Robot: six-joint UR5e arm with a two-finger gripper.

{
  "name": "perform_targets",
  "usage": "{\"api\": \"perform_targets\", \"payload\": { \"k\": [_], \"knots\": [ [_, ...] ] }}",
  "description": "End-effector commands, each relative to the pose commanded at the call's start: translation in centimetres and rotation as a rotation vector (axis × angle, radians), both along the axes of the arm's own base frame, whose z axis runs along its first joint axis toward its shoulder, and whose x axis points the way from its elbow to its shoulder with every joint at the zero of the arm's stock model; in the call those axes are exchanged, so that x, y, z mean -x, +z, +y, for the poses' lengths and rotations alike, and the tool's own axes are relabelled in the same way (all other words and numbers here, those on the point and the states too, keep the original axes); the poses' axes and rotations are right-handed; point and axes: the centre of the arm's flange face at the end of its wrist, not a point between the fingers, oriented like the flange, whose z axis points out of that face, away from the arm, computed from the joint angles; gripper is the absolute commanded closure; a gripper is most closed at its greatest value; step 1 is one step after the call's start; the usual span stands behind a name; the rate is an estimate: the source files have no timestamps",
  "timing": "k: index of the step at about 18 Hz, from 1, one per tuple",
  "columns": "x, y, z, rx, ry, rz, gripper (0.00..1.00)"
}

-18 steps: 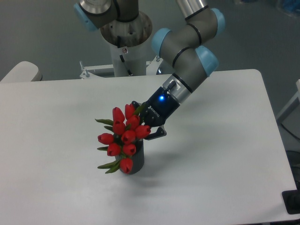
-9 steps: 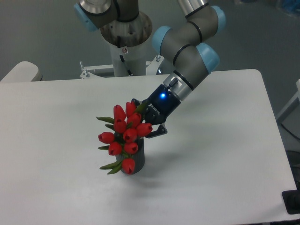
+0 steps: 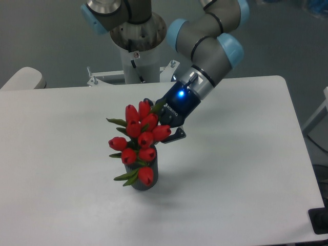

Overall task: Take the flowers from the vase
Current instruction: 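Lift the gripped tulips straight up out of the grey vase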

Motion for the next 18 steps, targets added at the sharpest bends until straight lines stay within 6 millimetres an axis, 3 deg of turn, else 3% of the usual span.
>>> {"api": "perform_targets", "payload": {
  "k": [11, 18],
  "knots": [
    [0.7, 5.8, -0.3, -0.039, 0.047, -0.033, 0.70],
    [0.3, 10.5, -0.9, -0.056, 0.087, -0.078, 0.70]
  ]
}}
